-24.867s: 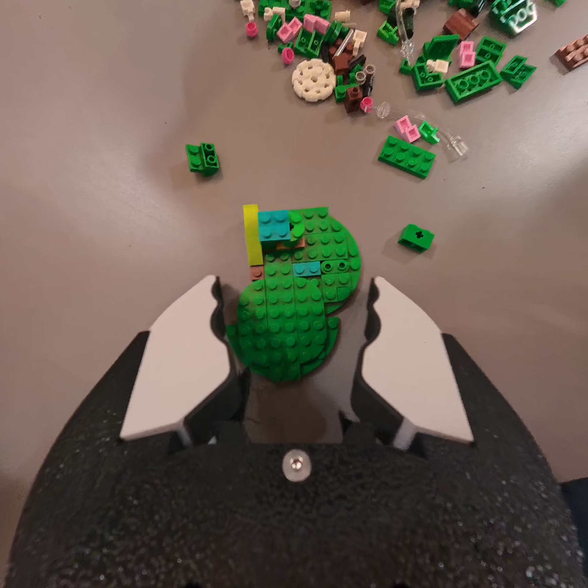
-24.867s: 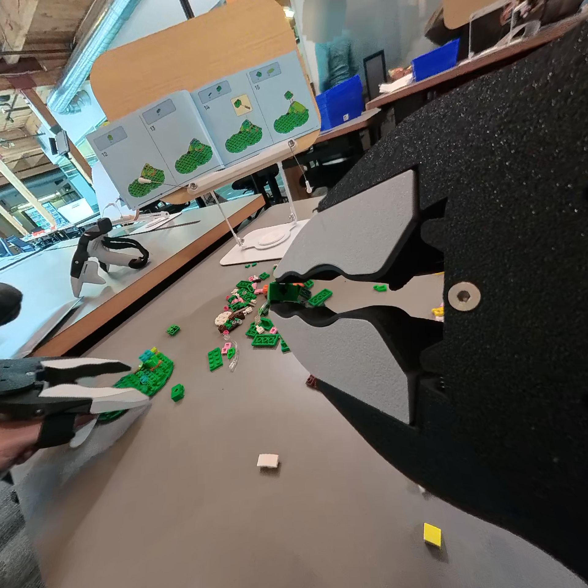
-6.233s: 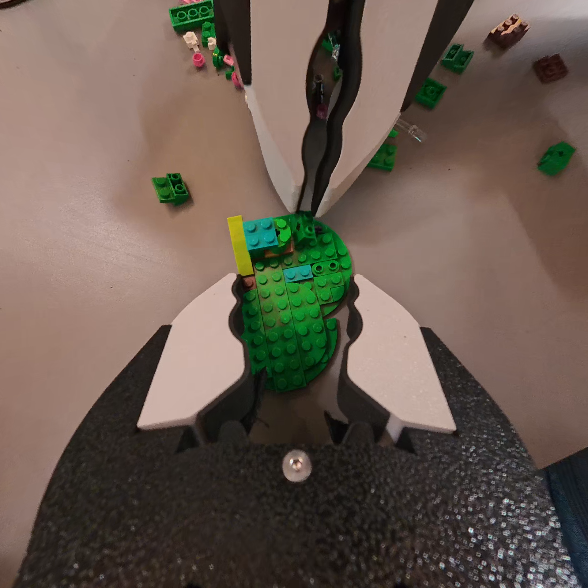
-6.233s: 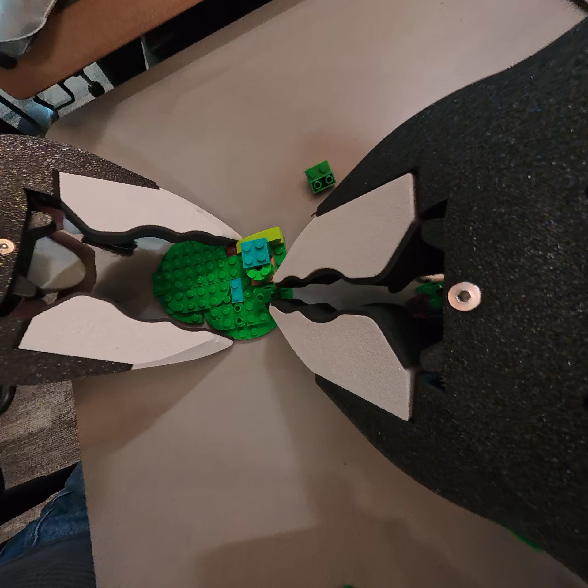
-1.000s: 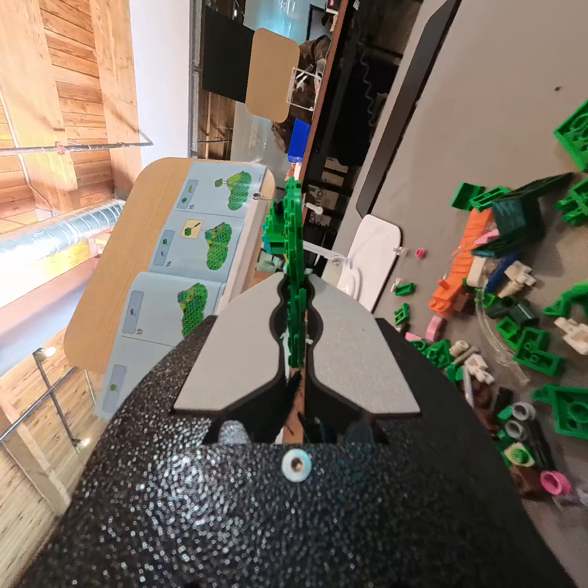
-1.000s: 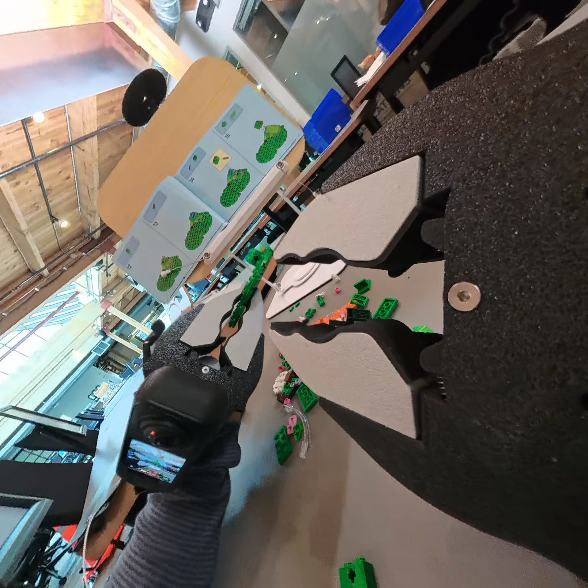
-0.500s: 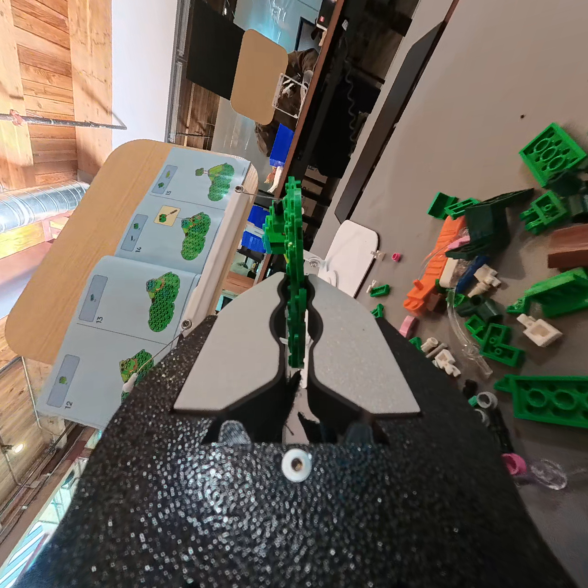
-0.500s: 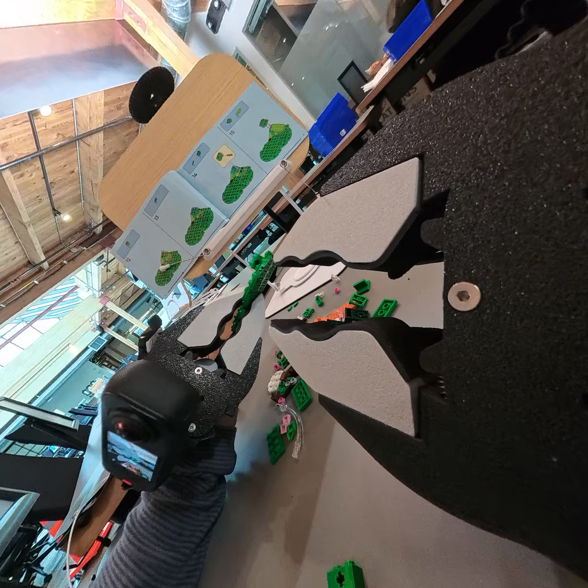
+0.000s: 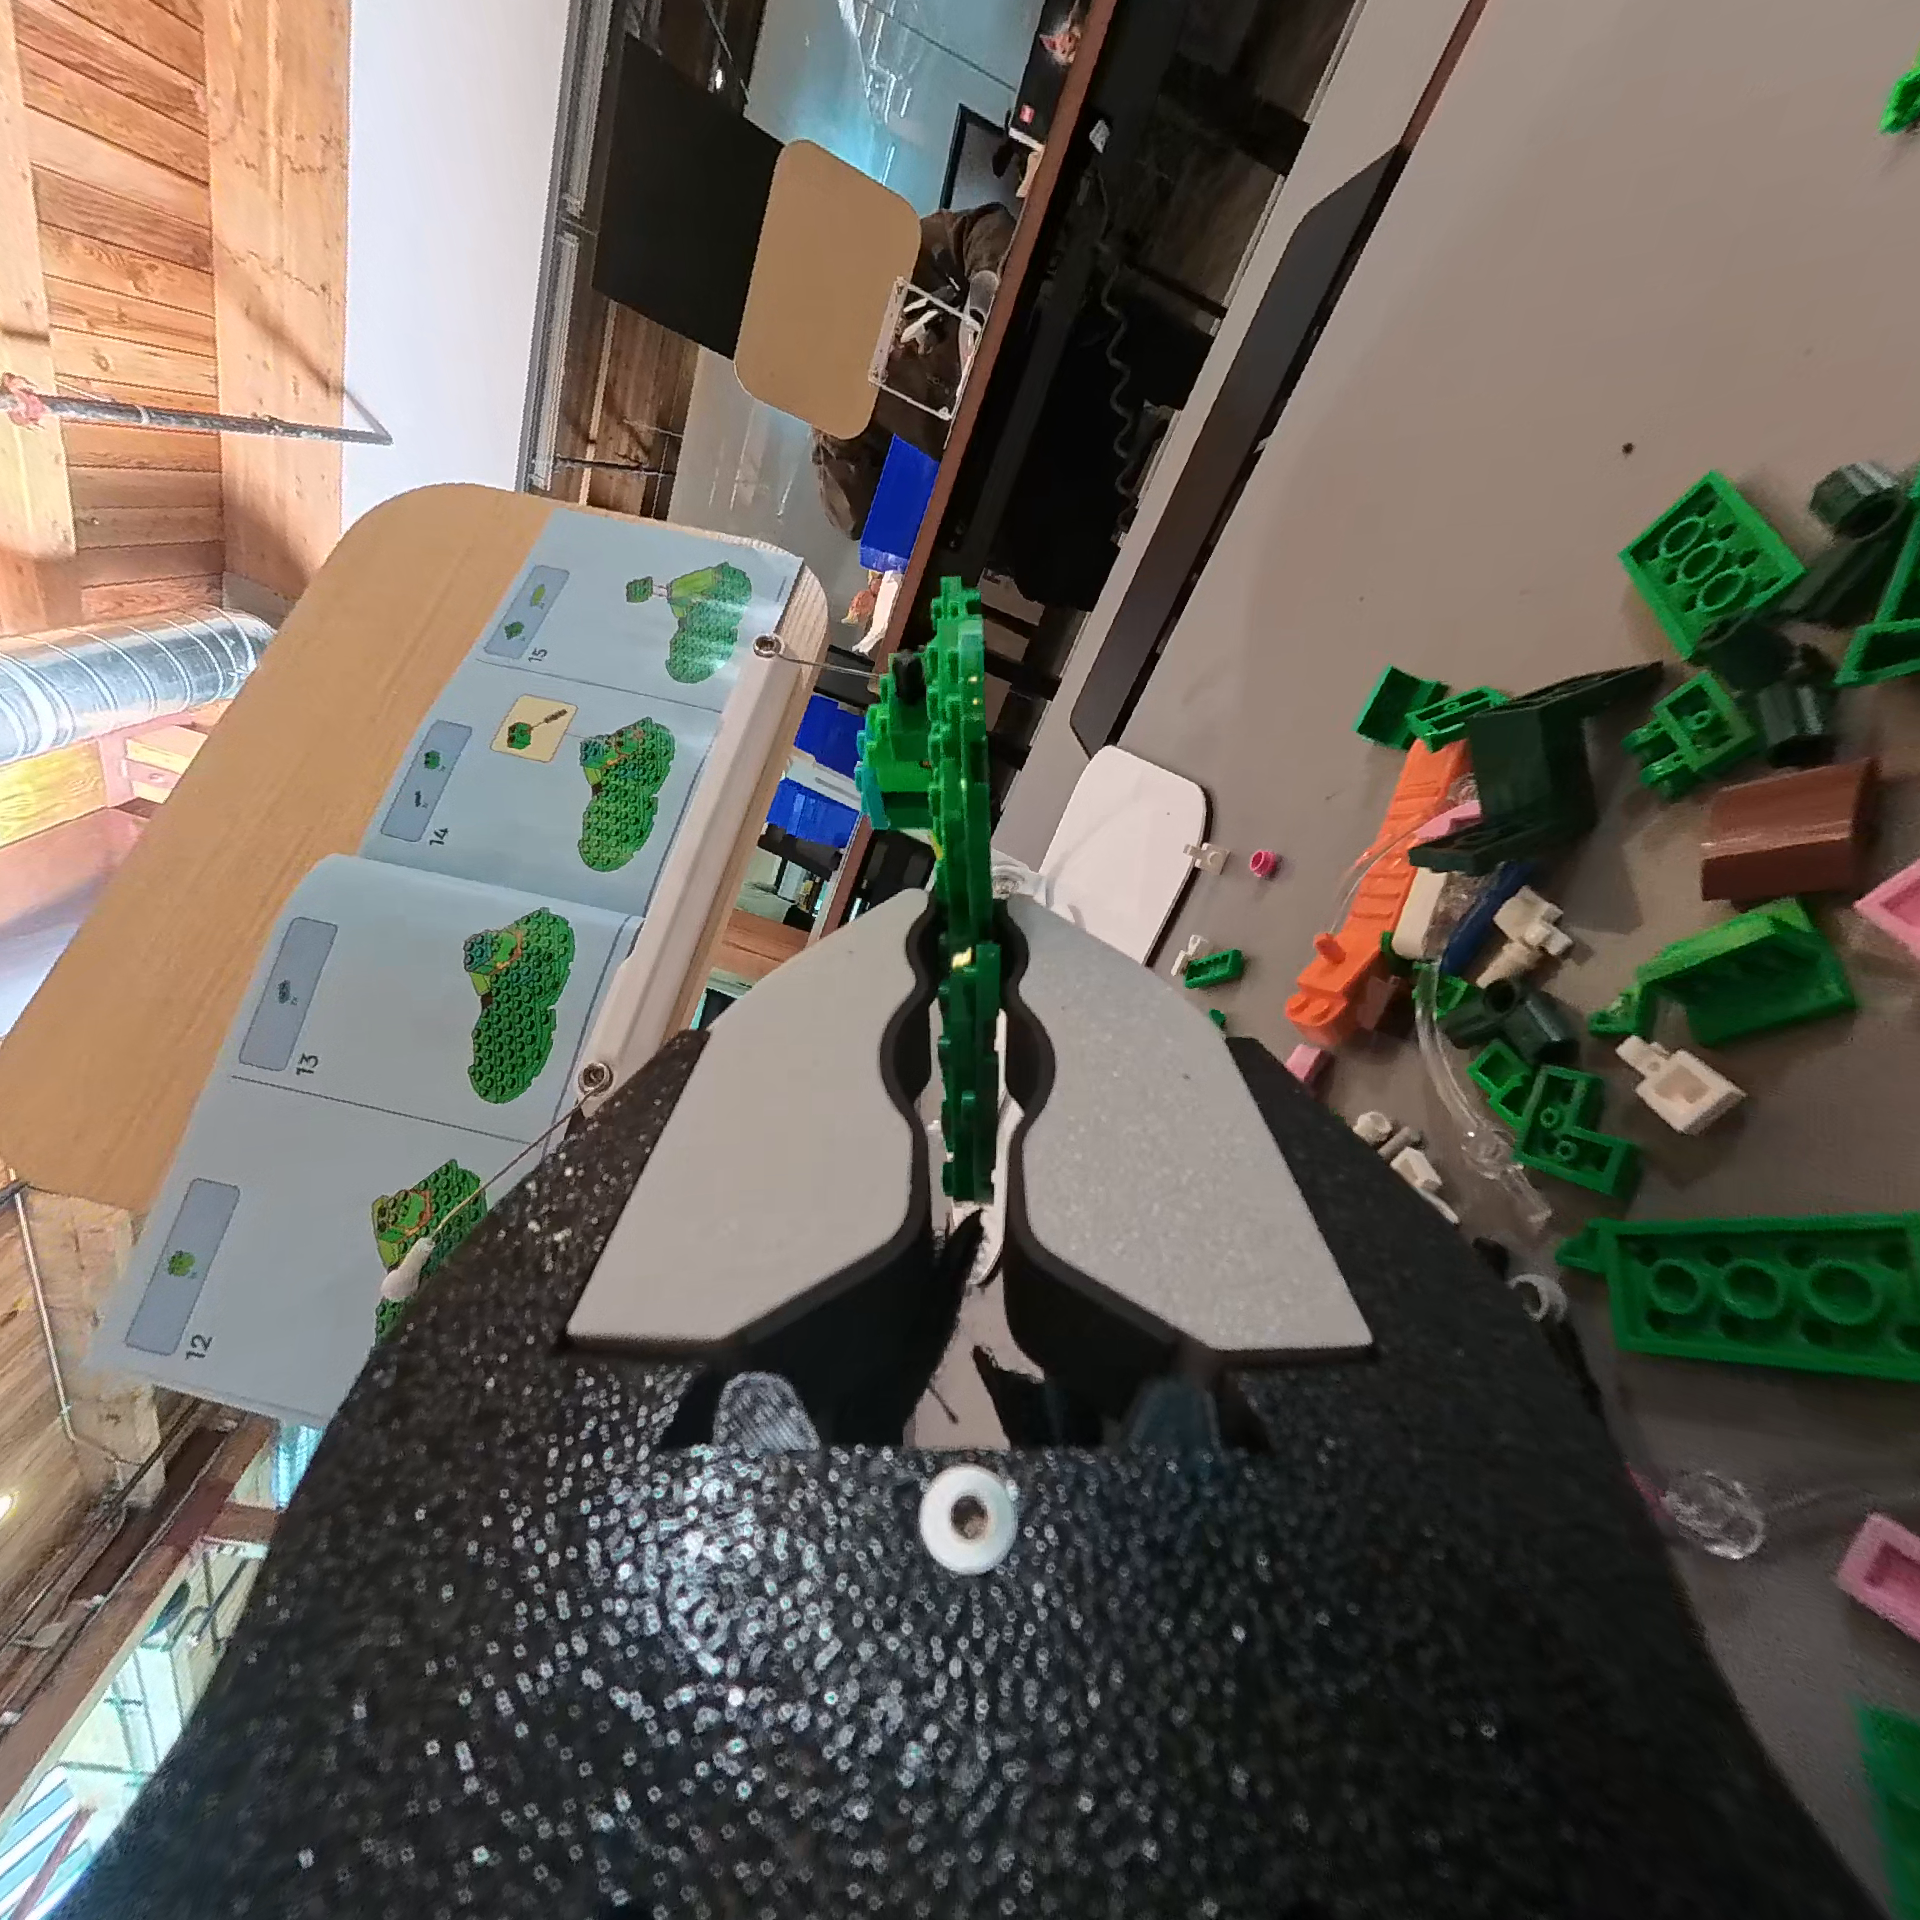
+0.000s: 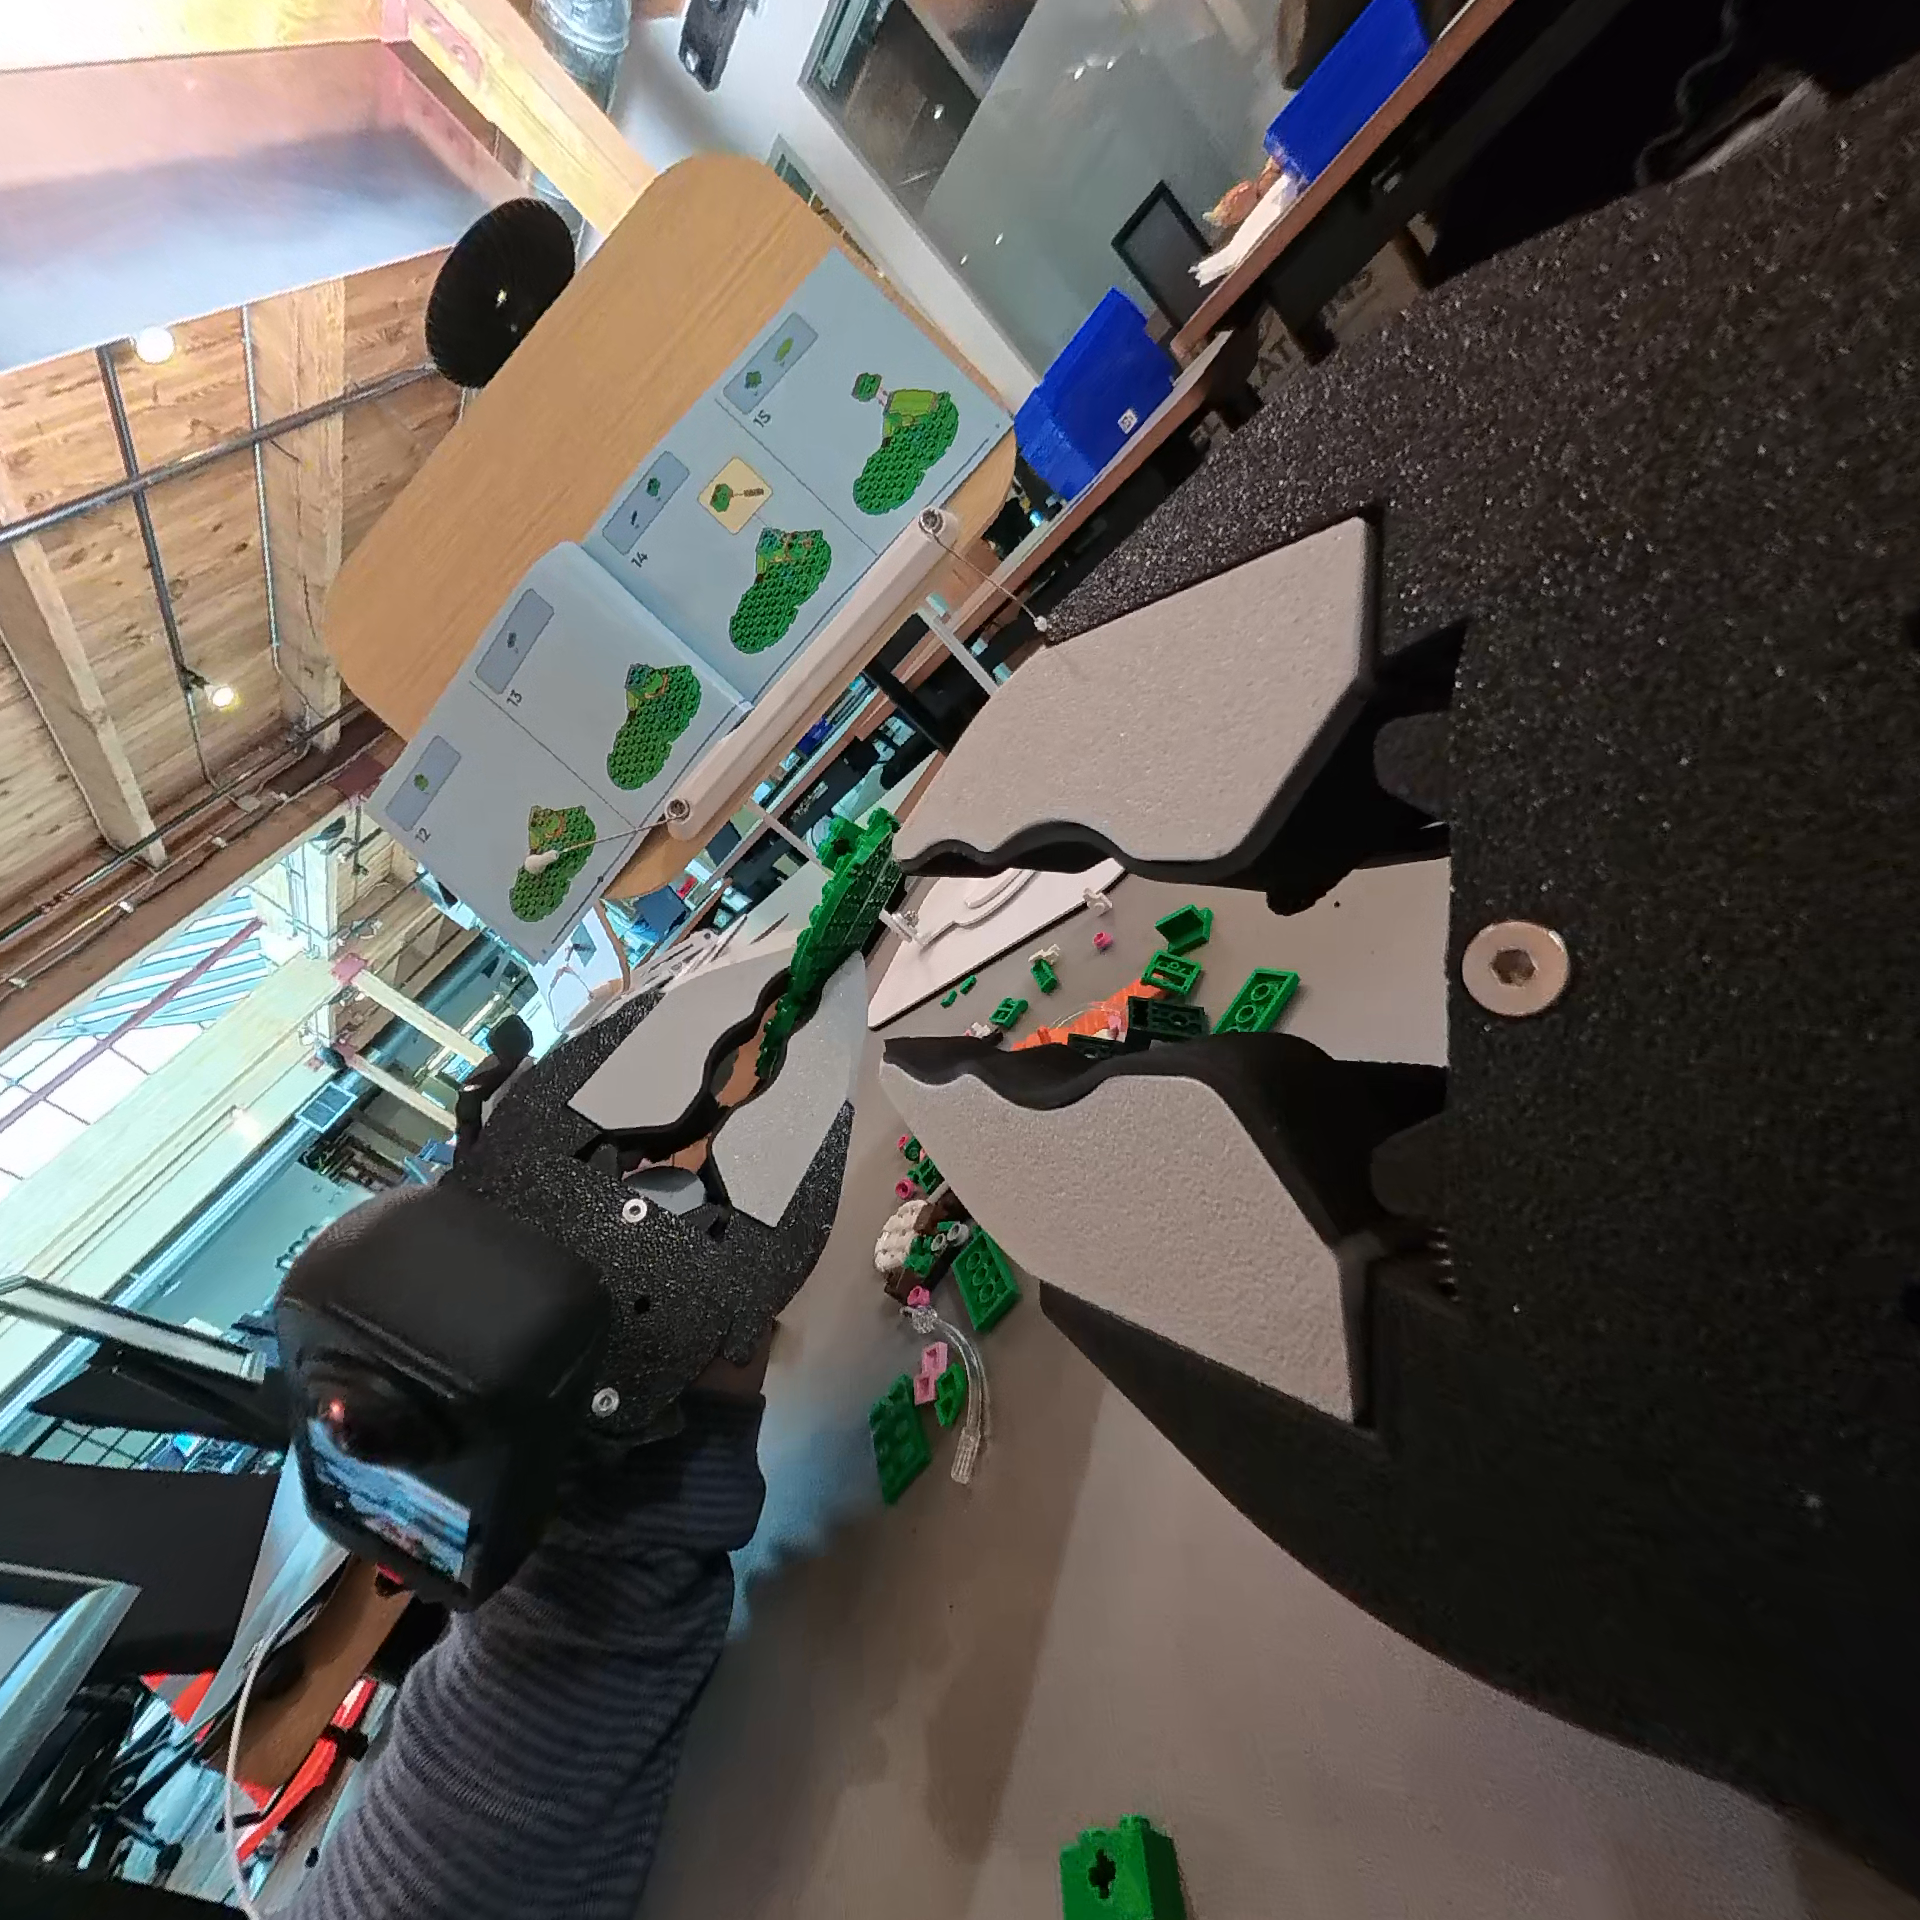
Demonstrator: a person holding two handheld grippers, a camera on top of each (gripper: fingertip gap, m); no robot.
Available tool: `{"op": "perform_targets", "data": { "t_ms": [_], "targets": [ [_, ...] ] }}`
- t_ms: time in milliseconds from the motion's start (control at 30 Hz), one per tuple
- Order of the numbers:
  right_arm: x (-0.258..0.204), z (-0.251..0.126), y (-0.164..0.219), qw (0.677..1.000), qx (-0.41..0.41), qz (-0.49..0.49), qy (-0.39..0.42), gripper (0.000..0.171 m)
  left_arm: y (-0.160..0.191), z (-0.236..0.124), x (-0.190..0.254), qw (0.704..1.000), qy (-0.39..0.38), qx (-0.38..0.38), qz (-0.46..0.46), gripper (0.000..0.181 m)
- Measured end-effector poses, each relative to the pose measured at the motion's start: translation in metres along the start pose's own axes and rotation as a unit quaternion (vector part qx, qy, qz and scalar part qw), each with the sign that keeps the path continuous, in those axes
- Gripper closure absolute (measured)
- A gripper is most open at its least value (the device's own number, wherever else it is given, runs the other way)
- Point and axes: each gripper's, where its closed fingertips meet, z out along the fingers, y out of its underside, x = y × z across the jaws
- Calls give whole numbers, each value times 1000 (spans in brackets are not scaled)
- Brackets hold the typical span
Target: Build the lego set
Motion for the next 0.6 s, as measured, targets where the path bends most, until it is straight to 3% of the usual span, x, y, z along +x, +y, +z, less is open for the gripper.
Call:
{"op": "perform_targets", "data": {
  "t_ms": [600],
  "targets": [
    [-2,-2,-2,1000,7,3,-6,144,1,1,7,999,20,4,-25,173]
  ]
}}
